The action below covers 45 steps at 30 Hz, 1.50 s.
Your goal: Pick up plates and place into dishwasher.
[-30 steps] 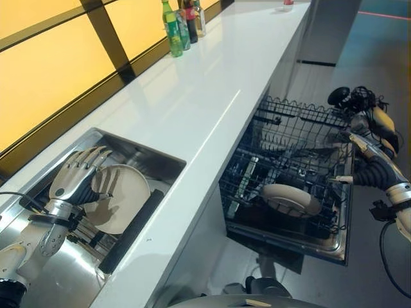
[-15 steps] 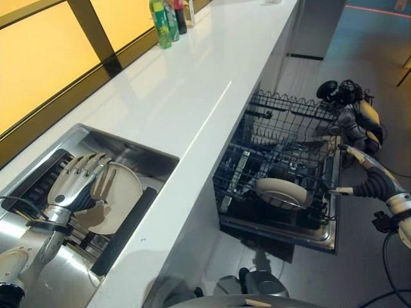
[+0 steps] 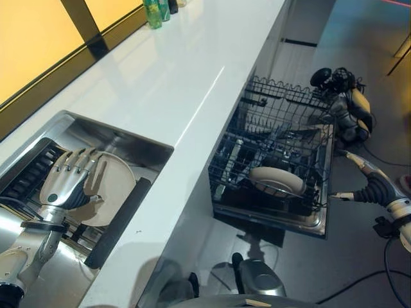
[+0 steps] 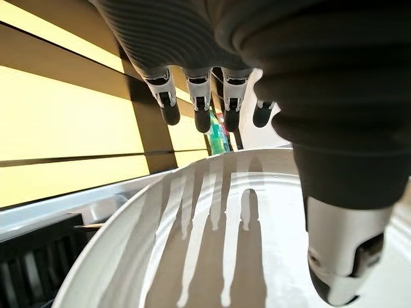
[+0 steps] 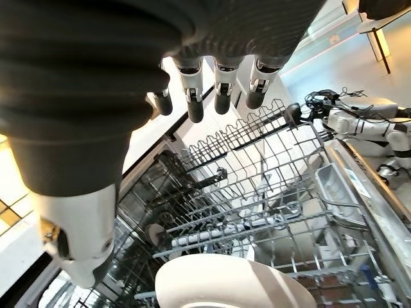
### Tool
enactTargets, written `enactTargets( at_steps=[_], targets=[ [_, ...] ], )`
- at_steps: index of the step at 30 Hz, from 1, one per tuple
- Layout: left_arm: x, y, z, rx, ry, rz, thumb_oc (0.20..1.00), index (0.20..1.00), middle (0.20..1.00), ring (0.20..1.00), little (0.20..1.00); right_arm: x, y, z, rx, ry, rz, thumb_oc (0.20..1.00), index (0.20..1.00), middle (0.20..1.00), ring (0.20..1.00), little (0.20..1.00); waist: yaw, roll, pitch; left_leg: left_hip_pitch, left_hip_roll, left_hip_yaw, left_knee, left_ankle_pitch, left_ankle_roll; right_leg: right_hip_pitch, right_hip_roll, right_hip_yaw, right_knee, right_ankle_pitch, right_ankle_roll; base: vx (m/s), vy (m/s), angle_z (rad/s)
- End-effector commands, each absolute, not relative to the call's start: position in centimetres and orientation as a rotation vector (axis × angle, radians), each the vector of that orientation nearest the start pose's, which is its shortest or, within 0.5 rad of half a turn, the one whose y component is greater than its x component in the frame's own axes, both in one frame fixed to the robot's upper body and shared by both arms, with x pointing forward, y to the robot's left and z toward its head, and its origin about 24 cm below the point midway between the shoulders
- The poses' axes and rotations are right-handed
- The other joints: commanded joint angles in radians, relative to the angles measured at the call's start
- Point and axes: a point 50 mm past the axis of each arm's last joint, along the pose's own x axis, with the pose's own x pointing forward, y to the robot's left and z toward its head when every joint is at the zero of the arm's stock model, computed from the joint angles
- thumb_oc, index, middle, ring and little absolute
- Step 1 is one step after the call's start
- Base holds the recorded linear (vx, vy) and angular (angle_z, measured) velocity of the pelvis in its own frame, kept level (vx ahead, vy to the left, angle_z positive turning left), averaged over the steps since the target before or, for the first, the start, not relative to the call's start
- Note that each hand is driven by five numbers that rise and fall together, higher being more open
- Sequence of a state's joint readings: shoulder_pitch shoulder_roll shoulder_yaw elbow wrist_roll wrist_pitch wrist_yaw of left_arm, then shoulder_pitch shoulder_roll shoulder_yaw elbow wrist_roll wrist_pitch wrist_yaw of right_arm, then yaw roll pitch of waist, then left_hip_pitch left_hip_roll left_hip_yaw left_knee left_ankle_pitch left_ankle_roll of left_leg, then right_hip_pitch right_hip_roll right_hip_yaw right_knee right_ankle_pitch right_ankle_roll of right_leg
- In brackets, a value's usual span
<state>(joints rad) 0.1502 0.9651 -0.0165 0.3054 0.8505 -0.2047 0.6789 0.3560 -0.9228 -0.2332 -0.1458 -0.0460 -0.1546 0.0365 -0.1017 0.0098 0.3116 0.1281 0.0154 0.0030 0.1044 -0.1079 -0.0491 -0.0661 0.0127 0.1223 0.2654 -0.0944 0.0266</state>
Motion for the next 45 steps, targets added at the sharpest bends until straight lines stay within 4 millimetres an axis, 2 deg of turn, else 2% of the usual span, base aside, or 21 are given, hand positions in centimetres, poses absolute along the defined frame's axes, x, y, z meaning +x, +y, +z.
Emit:
enactTargets(
  at_steps=[1,8,10,12,18,25,29,37,45],
  targets=[
    [20.5,37.7,12.5,1.909,-0.296,0.404,1.0,1.0,1.0,1.0,1.0,19.5,-30.8,12.9,-1.0,-0.083,0.043,1.0,1.0,1.0,1.0,1.0,0.032,-0.036,-0.059,-0.191,-0.092,-0.005,0.129,0.036,0.077,-0.047,-0.09,-0.02,0.011,0.085,0.159,0.08,-0.046,-0.01],
    [19.9,38.4,13.7,1.913,-0.352,0.512,1.0,1.0,1.0,1.0,1.0,18.9,-30.8,11.7,-0.974,-0.05,0.038,1.0,1.0,1.0,1.0,1.0,0.046,-0.053,-0.054,-0.194,-0.089,0.003,0.153,0.023,0.085,-0.031,-0.095,-0.021,0.006,0.093,0.168,0.07,-0.038,-0.01],
    [19.9,38.5,14.2,1.865,-0.378,0.552,1.0,1.0,1.0,1.0,1.0,18.7,-30.7,11.5,-0.961,-0.055,0.034,1.0,1.0,1.0,1.0,1.0,0.05,-0.058,-0.054,-0.194,-0.089,0.002,0.157,0.019,0.086,-0.026,-0.096,-0.022,0.004,0.094,0.169,0.02,-0.047,0.0],
    [20.0,38.3,15.1,1.742,-0.419,0.596,1.0,1.0,1.0,1.0,1.0,18.6,-30.5,11.4,-0.942,-0.077,0.013,1.0,1.0,1.0,1.0,1.0,0.057,-0.063,-0.056,-0.192,-0.088,-0.001,0.157,0.012,0.088,-0.017,-0.097,-0.024,-0.005,0.092,0.17,-0.02,-0.039,-0.01],
    [18.8,35.7,16.7,1.315,-0.587,0.686,1.0,1.0,1.0,1.0,1.0,17.6,-29.5,13.0,-0.769,-0.3,-0.124,1.0,1.0,1.0,1.0,1.0,0.086,-0.066,-0.101,-0.14,-0.099,-0.023,0.104,0.005,0.088,0.041,-0.102,-0.063,-0.044,0.068,0.161,-0.02,-0.006,-0.06],
    [18.1,32.7,18.2,1.042,-0.78,0.731,1.0,1.0,1.0,1.0,1.0,17.3,-27.7,15.3,-0.486,-0.565,-0.186,1.0,1.0,1.0,1.0,1.0,0.11,-0.055,-0.18,-0.077,-0.096,-0.045,0.026,0.012,0.072,0.091,-0.111,-0.131,-0.079,0.036,0.138,-0.12,-0.001,0.01],
    [18.7,30.9,19.1,0.929,-0.858,0.727,1.0,1.0,1.0,1.0,1.0,17.9,-26.0,16.2,-0.479,-0.632,-0.166,1.0,1.0,1.0,1.0,1.0,0.11,-0.041,-0.233,-0.059,-0.09,-0.066,-0.023,0.034,0.057,0.103,-0.097,-0.142,-0.098,0.027,0.113,-0.19,0.004,0.08],
    [20.1,29.8,20.2,0.875,-0.883,0.743,1.0,1.0,1.0,1.0,1.0,19.4,-25.0,17.5,-0.453,-0.675,-0.127,1.0,1.0,1.0,1.0,1.0,0.1,-0.029,-0.285,-0.028,-0.07,-0.094,-0.083,0.053,0.036,0.132,-0.069,-0.148,-0.138,0.016,0.089,-0.15,-0.034,0.12],
    [20.7,29.8,20.1,0.877,-0.84,0.736,1.0,1.0,1.0,1.0,1.0,20.1,-25.3,17.9,-0.456,-0.649,-0.111,1.0,1.0,1.0,1.0,1.0,0.081,-0.014,-0.275,-0.027,-0.066,-0.09,-0.077,0.048,0.031,0.13,-0.065,-0.136,-0.134,0.006,0.081,0.02,0.009,0.02]
  ],
)
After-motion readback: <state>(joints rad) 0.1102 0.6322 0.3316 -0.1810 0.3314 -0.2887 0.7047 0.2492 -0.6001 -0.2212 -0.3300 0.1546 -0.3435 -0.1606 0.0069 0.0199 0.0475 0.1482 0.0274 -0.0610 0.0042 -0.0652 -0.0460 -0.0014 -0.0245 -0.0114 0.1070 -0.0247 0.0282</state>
